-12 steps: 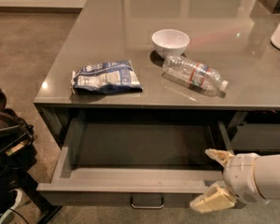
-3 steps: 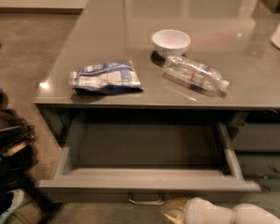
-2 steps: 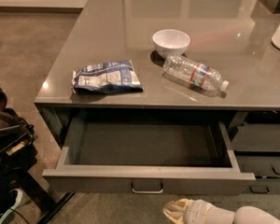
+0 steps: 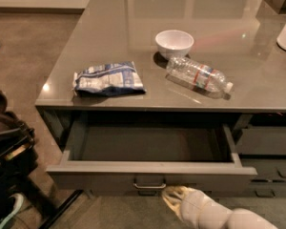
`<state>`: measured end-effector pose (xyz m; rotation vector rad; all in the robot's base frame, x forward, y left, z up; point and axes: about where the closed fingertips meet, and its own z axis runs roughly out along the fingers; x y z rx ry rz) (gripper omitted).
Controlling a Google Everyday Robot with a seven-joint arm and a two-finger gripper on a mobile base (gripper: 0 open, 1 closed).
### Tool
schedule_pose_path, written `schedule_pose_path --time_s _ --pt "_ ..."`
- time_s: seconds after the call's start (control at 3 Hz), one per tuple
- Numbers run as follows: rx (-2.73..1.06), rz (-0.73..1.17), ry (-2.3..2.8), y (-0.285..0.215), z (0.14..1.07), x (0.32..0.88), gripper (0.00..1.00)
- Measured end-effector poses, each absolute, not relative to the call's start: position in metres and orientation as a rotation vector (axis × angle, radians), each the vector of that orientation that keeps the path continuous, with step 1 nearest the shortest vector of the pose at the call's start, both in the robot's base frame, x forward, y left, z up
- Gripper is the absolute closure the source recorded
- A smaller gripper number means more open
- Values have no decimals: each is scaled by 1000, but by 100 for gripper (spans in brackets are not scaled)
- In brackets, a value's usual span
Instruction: Close top drawer
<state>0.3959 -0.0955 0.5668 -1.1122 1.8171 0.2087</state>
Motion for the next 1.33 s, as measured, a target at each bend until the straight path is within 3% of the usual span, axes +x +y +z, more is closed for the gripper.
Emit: schedule_pose_path --time_s 0.33,1.0,1.33 --pt "-1112 209 1817 -95 567 395 100" --pt "-1068 -58 1640 -78 614 429 100" --pt "-1066 -73 1628 -78 614 430 100"
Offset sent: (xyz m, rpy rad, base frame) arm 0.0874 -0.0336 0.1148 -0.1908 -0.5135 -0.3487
